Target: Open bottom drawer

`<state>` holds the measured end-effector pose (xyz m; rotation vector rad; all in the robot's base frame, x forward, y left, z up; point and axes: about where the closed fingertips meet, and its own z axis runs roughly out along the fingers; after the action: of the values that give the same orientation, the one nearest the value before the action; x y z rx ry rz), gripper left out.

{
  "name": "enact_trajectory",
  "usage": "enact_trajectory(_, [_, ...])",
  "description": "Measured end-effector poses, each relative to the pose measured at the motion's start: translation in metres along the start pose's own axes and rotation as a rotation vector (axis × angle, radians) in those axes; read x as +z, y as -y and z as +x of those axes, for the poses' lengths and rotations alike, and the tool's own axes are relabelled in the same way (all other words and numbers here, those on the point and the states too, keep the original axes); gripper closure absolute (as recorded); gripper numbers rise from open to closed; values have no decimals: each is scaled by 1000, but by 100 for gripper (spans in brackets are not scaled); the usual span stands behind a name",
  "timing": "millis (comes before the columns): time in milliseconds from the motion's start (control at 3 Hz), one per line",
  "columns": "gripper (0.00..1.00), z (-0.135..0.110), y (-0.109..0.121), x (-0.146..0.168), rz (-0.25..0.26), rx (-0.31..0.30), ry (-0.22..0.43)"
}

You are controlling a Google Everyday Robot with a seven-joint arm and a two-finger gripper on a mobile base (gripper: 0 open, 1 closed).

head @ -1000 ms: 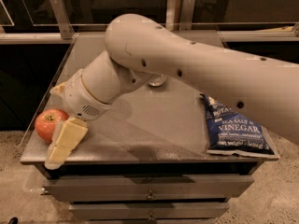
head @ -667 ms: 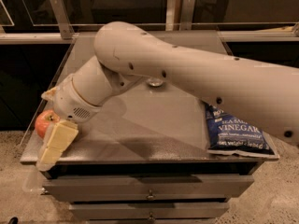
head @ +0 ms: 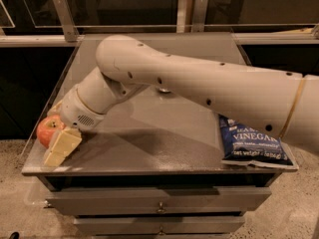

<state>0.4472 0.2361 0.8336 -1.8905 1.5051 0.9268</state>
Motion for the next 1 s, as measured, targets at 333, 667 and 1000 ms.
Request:
enact_trajectory(333, [42, 10, 1, -8, 17, 16, -4])
enact_trajectory(667, [65, 8, -3, -32, 54, 12, 23])
enact_trajectory(1000, [89, -3, -1, -69, 95, 12, 96])
